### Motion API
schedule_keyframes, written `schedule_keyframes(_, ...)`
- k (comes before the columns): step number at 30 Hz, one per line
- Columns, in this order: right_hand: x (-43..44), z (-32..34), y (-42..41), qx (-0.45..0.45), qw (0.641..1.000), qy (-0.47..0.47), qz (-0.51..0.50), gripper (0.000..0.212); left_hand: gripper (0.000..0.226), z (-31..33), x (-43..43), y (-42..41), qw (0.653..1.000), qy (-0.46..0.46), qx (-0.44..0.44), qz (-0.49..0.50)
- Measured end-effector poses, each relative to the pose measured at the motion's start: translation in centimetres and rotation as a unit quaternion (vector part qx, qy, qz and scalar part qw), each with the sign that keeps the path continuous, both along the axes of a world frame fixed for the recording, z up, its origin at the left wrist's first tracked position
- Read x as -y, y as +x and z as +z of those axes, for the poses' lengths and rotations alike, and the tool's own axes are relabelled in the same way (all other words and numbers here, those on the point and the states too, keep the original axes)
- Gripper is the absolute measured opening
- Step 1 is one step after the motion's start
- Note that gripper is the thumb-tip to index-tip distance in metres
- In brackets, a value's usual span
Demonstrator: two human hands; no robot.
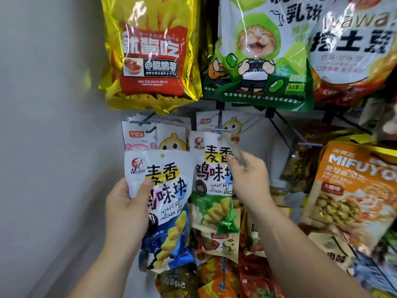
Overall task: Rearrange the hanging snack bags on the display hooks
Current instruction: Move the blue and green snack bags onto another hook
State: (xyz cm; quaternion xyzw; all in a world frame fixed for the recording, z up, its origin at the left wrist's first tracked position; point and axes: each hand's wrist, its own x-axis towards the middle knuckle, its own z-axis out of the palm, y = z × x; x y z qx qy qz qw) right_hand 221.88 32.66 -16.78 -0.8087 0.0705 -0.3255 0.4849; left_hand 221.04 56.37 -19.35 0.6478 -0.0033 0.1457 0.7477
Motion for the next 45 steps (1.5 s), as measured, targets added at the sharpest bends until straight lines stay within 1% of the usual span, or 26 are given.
schedule_keyframes(2, -0.6, 0.4, -1.3, 0.004, 1.000, 0.009, -0.003, 0.027, 0.013, 0.5, -0.6, -0.5, 1.000, 0.016, 0.011, 0.000)
schedule_keyframes(4, -0.9, 0.8, -2.7, 0.012, 1.000, 0.015, -0.006, 0.022, 0.010, 1.1, -0.9, -1.1, 0.999, 0.032, 0.024, 0.003)
schedule_keyframes(7, -0.9, 1.3, -5.1, 0.014, 1.000, 0.015, -0.006, 0.021, 0.011, 1.9, -1.1, -2.2, 0.998, 0.052, 0.044, -0.002)
schedule_keyframes(11, 0.0, 1.9, -8.4, 0.015, 0.999, 0.028, -0.006, 0.023, 0.017, 3.4, -0.1, -4.1, 0.995, 0.050, 0.068, -0.055)
schedule_keyframes(15, 1.6, 3.6, -11.8, 0.034, 0.999, 0.023, -0.021, 0.048, 0.020, 5.9, 2.1, -6.0, 0.989, 0.045, 0.099, -0.099)
schedule_keyframes(19, 4.6, 6.8, -15.3, 0.070, 0.997, -0.006, -0.045, 0.056, 0.018, 9.1, 5.1, -8.0, 0.984, 0.007, 0.134, -0.114)
schedule_keyframes(21, 6.0, 8.3, -16.7, 0.084, 0.995, -0.011, -0.055, 0.050, 0.019, 10.7, 6.5, -8.8, 0.982, -0.015, 0.148, -0.119)
schedule_keyframes(24, 9.6, 11.6, -18.6, 0.121, 0.991, -0.007, -0.061, 0.034, 0.022, 14.2, 9.5, -9.7, 0.973, -0.036, 0.181, -0.136)
schedule_keyframes(25, 10.9, 12.8, -19.0, 0.129, 0.989, -0.014, -0.066, 0.033, 0.022, 15.3, 10.4, -9.8, 0.971, -0.042, 0.192, -0.136)
schedule_keyframes(30, 16.4, 18.1, -20.5, 0.160, 0.983, -0.042, -0.080, 0.022, 0.016, 19.3, 13.9, -10.3, 0.971, -0.048, 0.207, -0.111)
schedule_keyframes(31, 17.4, 18.7, -20.6, 0.163, 0.982, -0.047, -0.079, 0.023, 0.016, 19.7, 14.7, -10.4, 0.971, -0.051, 0.207, -0.107)
schedule_keyframes(33, 19.5, 19.5, -20.5, 0.166, 0.982, -0.041, -0.077, 0.038, 0.016, 20.3, 16.4, -10.8, 0.971, -0.042, 0.214, -0.100)
schedule_keyframes(35, 21.4, 20.6, -20.4, 0.170, 0.982, -0.018, -0.082, 0.046, 0.015, 21.0, 18.5, -11.3, 0.968, -0.034, 0.224, -0.105)
schedule_keyframes(41, 26.4, 24.6, -18.3, 0.214, 0.973, 0.059, -0.055, 0.049, 0.007, 22.7, 24.0, -12.1, 0.970, -0.025, 0.221, -0.092)
schedule_keyframes(43, 27.4, 25.5, -17.5, 0.221, 0.971, 0.072, -0.053, 0.048, 0.008, 23.2, 25.1, -12.0, 0.971, -0.018, 0.224, -0.085)
schedule_keyframes(45, 28.1, 26.0, -16.7, 0.220, 0.970, 0.087, -0.060, 0.042, 0.008, 23.5, 25.8, -12.0, 0.971, -0.014, 0.225, -0.079)
